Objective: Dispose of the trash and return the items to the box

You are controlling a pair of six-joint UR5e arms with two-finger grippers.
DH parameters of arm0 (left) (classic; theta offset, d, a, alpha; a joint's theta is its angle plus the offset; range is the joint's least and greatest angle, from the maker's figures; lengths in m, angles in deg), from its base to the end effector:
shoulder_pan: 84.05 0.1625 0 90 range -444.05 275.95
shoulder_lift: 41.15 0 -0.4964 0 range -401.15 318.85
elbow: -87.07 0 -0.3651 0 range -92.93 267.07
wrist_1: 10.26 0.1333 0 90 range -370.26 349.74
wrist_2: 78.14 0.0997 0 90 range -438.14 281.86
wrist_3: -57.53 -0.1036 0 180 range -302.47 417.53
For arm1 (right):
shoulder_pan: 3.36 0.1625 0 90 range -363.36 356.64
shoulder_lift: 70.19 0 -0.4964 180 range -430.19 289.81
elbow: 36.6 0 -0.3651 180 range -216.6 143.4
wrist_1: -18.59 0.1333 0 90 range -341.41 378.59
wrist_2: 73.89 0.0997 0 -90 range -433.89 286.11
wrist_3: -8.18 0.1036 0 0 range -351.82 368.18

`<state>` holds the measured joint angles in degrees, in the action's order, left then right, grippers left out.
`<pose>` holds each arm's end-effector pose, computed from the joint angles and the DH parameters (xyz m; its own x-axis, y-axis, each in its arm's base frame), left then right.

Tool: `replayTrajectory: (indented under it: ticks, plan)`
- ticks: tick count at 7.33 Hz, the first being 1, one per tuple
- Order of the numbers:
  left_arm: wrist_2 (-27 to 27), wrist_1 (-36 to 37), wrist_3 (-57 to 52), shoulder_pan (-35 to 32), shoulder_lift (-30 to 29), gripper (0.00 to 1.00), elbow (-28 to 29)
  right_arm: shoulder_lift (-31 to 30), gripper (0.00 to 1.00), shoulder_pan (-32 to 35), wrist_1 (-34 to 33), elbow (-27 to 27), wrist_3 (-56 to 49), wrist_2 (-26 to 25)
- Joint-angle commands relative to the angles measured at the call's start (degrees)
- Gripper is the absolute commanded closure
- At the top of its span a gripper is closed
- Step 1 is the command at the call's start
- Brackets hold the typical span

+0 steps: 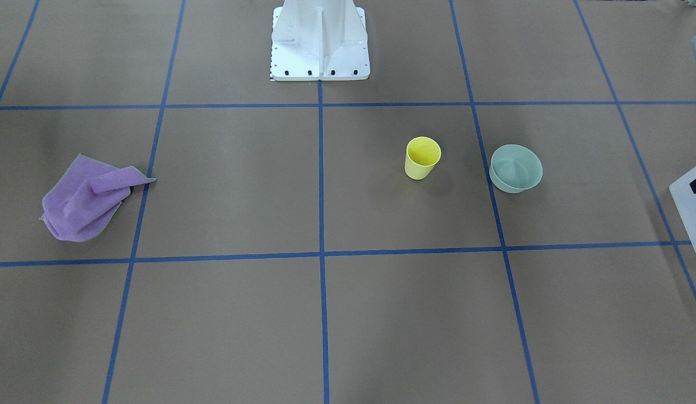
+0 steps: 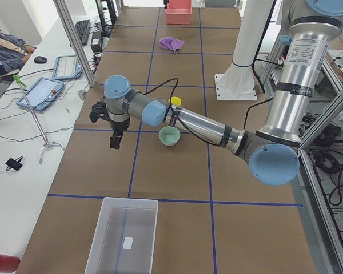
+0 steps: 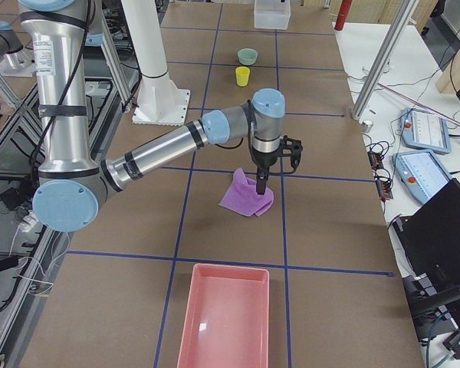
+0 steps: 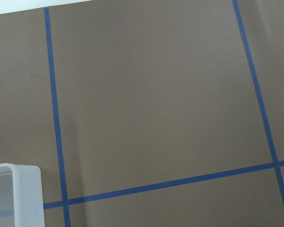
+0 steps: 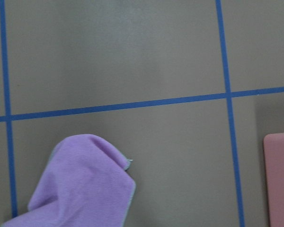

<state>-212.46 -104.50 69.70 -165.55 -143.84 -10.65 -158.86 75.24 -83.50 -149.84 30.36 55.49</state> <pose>0.0244 -0.5755 0.5452 0.6779 0.1956 -0.7087 0.0088 0.9617 0.2738 -0.0243 -0.4625 0.5636 0.7494 0.0954 0.6552 -0.0971 0.9947 -0.0338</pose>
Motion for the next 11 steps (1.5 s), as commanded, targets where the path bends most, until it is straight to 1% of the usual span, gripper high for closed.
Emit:
replayTrajectory:
  ticks: [1, 2, 3, 4, 6, 8, 9, 10, 11]
  plan:
    - [0.2, -1.72, -2.13, 0.11, 2.04, 0.02, -0.45, -0.02, 0.0, 4.88, 0.05, 5.29, -11.76, 1.67]
    - [0.11, -4.26, -5.8, 0.11, 3.27, 0.02, 2.16, -0.02, 0.0, 4.81, 0.05, 5.13, -11.9, 2.11]
    - [0.11, -4.19, -5.58, 0.02, 4.5, 0.02, 2.19, 0.33, 0.0, 4.81, 0.13, 5.04, -11.9, 2.2]
    - [0.2, -4.28, -5.05, -0.15, 6.52, 0.03, 0.71, -0.28, 0.0, 4.81, 1.09, 5.04, -11.81, 2.11]
    - [0.02, -4.55, -4.96, 0.02, 6.1, 0.03, -0.1, -0.37, 0.0, 4.81, 1.19, 4.52, -11.98, 2.73]
    - [-0.24, -4.37, -5.31, 0.2, 6.8, 0.02, -0.71, 0.86, 0.0, 4.37, 1.45, 6.18, -12.42, 2.55]
    - [-0.15, -4.54, -4.53, 0.81, 6.8, 0.02, -1.24, 0.42, 0.0, 4.45, 3.8, 5.84, -11.9, 2.73]
    - [0.46, -4.55, -2.78, 1.42, 7.15, 0.02, -2.9, 0.25, 0.0, 4.46, 6.26, 6.1, -11.98, 2.55]
    - [3.77, -4.55, -1.89, 3.6, 9.76, 0.02, -5.52, 0.68, 0.0, 3.76, 7.07, 6.62, -11.9, 2.55]
